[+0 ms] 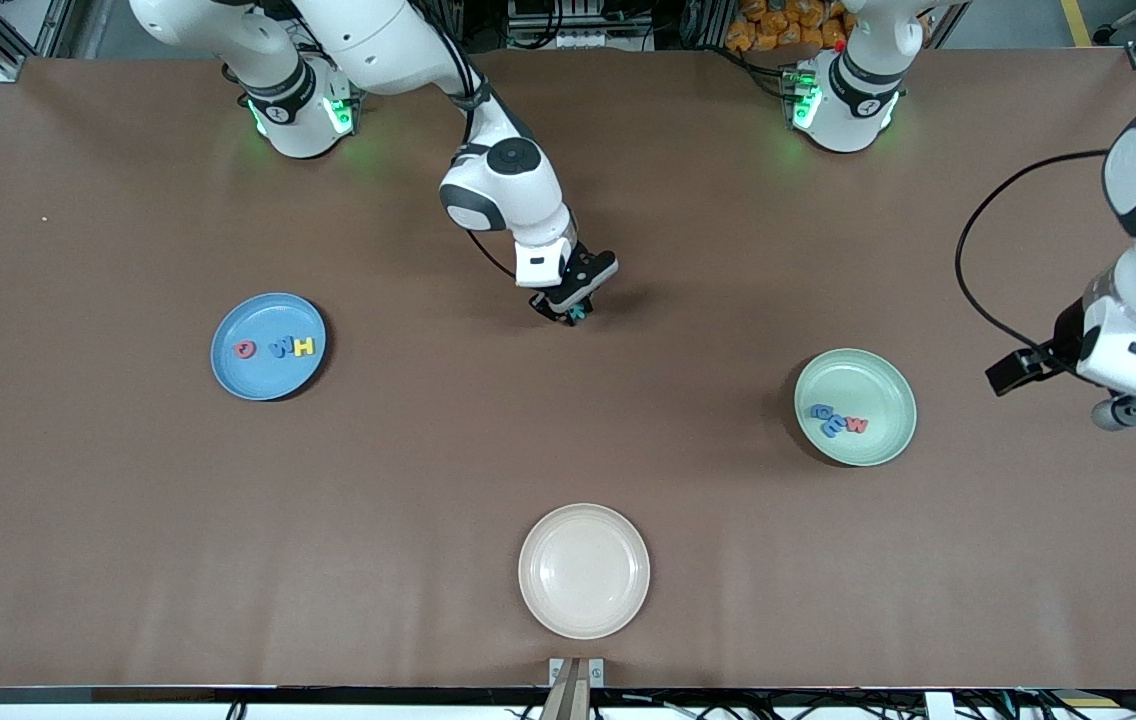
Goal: Sort uppercase to blue plate, lowercase to green plate
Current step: 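Release the E on the green plate while the right gripper lifts the b, then carry the teal b over the blue plate while the left gripper reaches the h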
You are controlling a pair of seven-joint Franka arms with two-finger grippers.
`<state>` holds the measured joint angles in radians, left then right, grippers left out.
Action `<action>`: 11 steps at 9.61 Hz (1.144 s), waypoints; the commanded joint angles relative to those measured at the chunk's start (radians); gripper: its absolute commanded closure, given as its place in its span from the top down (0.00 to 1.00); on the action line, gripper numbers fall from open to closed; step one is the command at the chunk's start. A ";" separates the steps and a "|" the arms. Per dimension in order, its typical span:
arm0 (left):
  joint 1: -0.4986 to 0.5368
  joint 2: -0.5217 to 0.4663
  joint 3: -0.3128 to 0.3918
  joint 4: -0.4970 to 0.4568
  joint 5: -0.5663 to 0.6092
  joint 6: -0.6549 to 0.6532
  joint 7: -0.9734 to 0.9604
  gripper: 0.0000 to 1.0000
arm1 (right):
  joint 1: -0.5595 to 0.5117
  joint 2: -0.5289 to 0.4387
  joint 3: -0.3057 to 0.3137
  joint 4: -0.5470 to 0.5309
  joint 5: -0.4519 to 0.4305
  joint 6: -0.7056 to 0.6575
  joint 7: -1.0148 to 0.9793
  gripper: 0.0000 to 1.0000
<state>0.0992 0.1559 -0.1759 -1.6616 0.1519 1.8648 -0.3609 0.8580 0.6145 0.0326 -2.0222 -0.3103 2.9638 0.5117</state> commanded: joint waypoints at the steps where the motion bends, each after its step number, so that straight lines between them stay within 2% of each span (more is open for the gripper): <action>1: -0.029 -0.065 0.042 -0.021 -0.046 -0.064 0.092 1.00 | 0.004 0.022 0.000 0.013 -0.004 -0.002 0.011 0.35; 4: -0.039 -0.007 0.030 -0.030 -0.049 -0.079 0.077 1.00 | -0.010 -0.010 -0.014 0.011 -0.004 -0.015 -0.046 0.35; 6: -0.044 0.043 -0.011 -0.033 -0.052 -0.079 0.004 1.00 | -0.072 -0.085 -0.020 0.007 -0.003 -0.170 -0.206 0.35; 7: -0.052 0.059 -0.022 -0.030 -0.052 -0.078 -0.003 1.00 | -0.112 -0.119 -0.020 -0.013 -0.001 -0.193 -0.276 0.35; 11: -0.176 0.105 -0.031 -0.027 -0.078 -0.030 -0.171 1.00 | -0.319 -0.283 -0.023 -0.192 0.000 -0.226 -0.548 0.35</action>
<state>-0.0315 0.2367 -0.2107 -1.7025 0.0907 1.8130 -0.4670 0.6104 0.4331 -0.0033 -2.0979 -0.3106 2.7367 0.0420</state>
